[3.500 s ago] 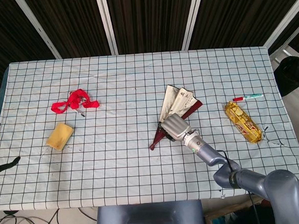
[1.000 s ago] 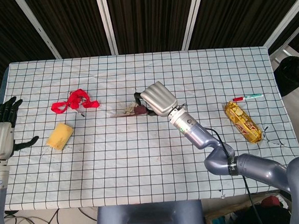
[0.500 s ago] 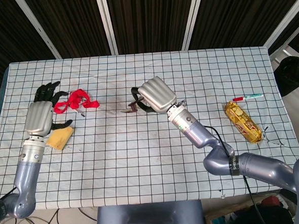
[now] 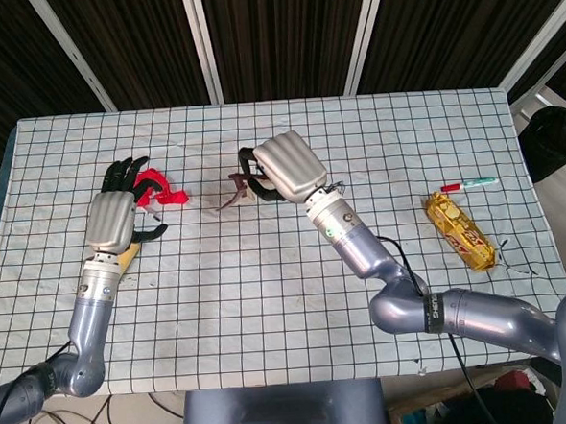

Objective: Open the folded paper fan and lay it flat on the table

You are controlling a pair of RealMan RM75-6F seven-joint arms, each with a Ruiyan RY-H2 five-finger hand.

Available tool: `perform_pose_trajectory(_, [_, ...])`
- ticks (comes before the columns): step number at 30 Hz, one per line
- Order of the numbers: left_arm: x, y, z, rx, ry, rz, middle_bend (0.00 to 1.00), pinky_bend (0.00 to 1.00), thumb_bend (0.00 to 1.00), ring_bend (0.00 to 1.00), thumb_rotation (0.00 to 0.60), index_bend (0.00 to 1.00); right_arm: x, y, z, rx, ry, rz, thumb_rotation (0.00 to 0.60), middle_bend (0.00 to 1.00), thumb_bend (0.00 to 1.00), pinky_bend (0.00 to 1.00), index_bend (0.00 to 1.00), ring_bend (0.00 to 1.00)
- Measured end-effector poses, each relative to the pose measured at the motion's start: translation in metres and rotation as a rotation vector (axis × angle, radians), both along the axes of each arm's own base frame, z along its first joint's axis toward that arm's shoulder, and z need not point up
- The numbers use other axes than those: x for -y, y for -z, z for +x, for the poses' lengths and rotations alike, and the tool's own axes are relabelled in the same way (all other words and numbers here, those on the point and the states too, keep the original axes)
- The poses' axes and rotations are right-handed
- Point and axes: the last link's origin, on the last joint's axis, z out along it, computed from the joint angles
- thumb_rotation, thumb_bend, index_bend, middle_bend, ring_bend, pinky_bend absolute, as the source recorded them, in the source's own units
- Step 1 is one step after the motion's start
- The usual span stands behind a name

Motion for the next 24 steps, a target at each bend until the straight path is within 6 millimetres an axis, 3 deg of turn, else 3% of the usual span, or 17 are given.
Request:
perform_pose_trajectory(14, [-0.016, 0.024, 0.013, 0.023, 0.043, 0.014, 0.09, 0.0, 0.17, 0.0, 0.6, 0.43, -0.002, -0.009, 0.028, 0.062, 0.042, -0.004, 0.6, 0.91, 0.47, 0.73, 0.8, 0.97])
perform_pose_trajectory(24, [-0.034, 0.052, 0.044, 0.055, 0.062, -0.014, 0.1, 0.0, 0.21, 0.0, 0.6, 0.48, -0.006, -0.015, 0.041, 0.093, 0.035, 0.007, 0.6, 0.91, 0.48, 0.73, 0.8, 0.97])
